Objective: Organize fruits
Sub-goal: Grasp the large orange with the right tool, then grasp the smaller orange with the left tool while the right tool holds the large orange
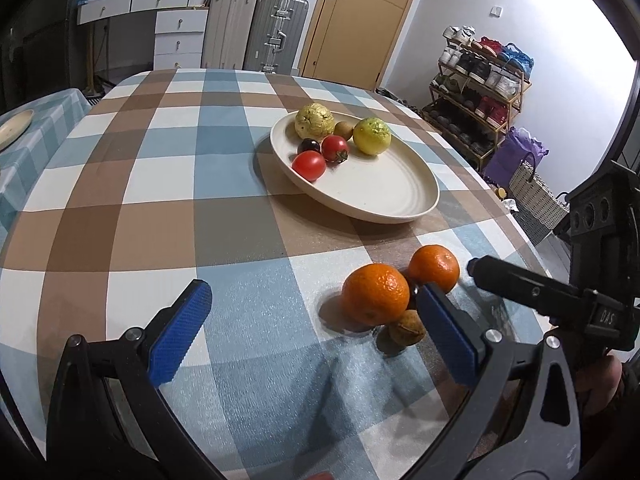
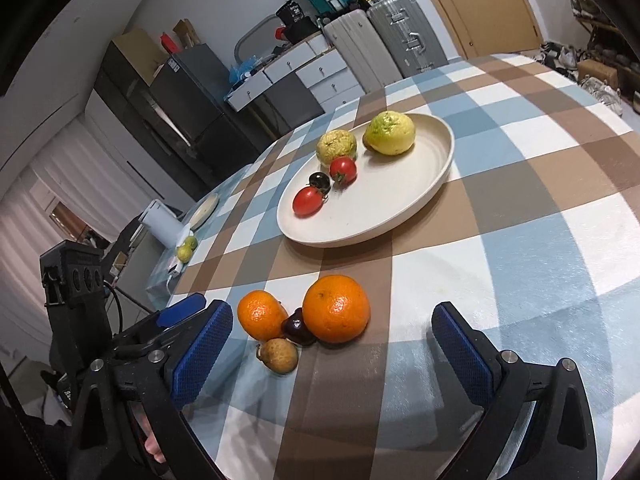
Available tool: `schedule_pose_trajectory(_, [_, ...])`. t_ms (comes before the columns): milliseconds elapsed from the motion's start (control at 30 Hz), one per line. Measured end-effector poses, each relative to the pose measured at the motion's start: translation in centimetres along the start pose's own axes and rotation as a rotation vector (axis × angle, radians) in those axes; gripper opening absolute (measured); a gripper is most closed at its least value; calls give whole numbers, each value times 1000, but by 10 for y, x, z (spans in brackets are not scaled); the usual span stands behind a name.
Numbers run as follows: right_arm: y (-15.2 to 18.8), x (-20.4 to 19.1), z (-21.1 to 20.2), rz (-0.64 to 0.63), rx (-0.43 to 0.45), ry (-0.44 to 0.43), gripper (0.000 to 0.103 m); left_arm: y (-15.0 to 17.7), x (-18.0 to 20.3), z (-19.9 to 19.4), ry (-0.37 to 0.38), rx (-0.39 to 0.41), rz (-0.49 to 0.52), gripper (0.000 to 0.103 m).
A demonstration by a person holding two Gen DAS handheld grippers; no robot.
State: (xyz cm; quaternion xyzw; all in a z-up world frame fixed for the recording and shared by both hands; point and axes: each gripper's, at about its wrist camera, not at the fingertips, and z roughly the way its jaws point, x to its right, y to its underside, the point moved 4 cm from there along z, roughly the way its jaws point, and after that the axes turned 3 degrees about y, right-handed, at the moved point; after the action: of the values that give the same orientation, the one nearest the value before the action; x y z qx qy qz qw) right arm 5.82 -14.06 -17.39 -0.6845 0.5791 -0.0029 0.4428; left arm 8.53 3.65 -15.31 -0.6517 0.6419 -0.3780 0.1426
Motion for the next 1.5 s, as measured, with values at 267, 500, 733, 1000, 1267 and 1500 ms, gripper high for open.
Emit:
schedule_pose_trajectory(267, [-2,-2,17,-2,-51,-8,73,-3,-5,4,24,-4,-15,102])
schedule_pose_trajectory(500, [-1,0,21,3,-68,2,44,-3,-7,8,23,-8,-16,102])
schedule_pose_trajectory(733, [-1,4,19,12,-68,-9,41,-3,-5,9,15,-11,-10,102])
schedule_pose_trajectory(1000, [-1,7,14,18,-50,-15,40,-4,-2,6,3,-6,0,102])
schedule_pose_trajectory(1267, [-3,14,1,30,-7,-26,40,-4,9,8,21,-26,25,102])
schedule_pose_trajectory(1500, [-4,22,-12,39,23,-36,40,-4,18,15,63,-47,31,101])
